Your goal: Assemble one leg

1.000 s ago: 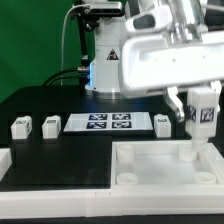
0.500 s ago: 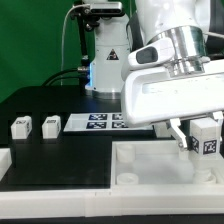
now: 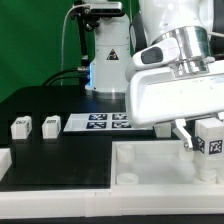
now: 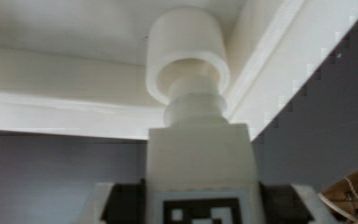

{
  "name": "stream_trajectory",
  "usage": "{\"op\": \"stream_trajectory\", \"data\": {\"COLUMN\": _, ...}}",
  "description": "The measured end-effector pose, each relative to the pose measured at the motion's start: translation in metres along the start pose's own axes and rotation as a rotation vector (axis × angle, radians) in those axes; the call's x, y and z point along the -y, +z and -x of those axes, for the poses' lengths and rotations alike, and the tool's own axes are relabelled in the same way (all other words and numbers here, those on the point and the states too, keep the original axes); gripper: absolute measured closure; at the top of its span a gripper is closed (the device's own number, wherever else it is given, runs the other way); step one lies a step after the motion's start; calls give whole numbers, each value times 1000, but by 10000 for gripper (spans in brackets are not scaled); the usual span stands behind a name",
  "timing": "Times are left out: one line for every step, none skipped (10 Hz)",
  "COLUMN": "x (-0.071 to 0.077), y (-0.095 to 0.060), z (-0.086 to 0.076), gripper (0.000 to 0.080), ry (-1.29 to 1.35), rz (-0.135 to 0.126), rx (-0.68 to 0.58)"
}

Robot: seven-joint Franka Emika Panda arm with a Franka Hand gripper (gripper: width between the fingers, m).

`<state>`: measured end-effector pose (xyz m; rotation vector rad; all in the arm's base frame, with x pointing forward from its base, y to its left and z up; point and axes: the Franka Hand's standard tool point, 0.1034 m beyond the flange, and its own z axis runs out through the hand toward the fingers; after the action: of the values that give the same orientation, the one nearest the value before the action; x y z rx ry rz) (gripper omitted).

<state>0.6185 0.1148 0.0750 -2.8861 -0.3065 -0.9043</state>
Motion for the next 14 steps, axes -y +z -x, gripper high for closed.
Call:
{"op": "stream_trajectory", "data": {"x": 2, "y": -1, "z": 1, "gripper": 511, "ry": -3, "rz": -2, "rx": 2}}
{"op": "stream_trajectory", "data": {"x": 3, "y": -1, "z": 2, "gripper": 511, "ry": -4, "rz": -2, "rx": 2}}
{"op": "stream_trajectory", "data": {"x": 3, "y": -1, "z": 2, "gripper": 511, "ry": -4, "rz": -2, "rx": 2}}
{"op": "stream_trajectory", "data": {"x": 2, "y": -1, "z": 2, "gripper": 511, "ry": -5, "rz": -2, "rx": 2}}
{"op": "stream_trajectory", "data": {"x": 1, "y": -1, "z": 2, "gripper": 511, "ry": -7, "rz": 0, "rx": 2}}
{"op": "stream_trajectory", "data": {"x": -1, "y": -1, "z": 3, "gripper": 511, "ry": -10, "rz": 1, "rx": 4}}
{"op": "stream_trajectory", "data": {"x": -2, "y": 0, "z": 5, "gripper": 511, "ry": -12, "rz": 1, "rx": 13}}
{"op": "stream_trajectory", "data": {"x": -2, "y": 0, "z": 6, "gripper": 511, "ry": -13, "rz": 1, "rx": 14}}
{"op": "stream_trajectory", "data": {"x": -3, "y": 1, "z": 8, "gripper": 511, "ry": -14, "rz": 1, "rx": 18}}
{"op": "stream_trajectory", "data": {"x": -3, "y": 3, "z": 10, "gripper": 511, "ry": -13, "rz": 1, "rx": 22}}
{"op": "stream_trajectory", "data": {"x": -3, "y": 4, "z": 13, "gripper": 511, "ry": -13, "rz": 1, "rx": 26}}
{"op": "stream_trajectory", "data": {"x": -3, "y": 7, "z": 16, "gripper": 511, "ry": -12, "rz": 0, "rx": 28}}
{"op": "stream_trajectory", "data": {"x": -3, "y": 8, "z": 15, "gripper": 511, "ry": -11, "rz": 2, "rx": 13}}
{"op": "stream_trajectory", "data": {"x": -3, "y": 8, "z": 14, "gripper": 511, "ry": -12, "rz": 1, "rx": 13}}
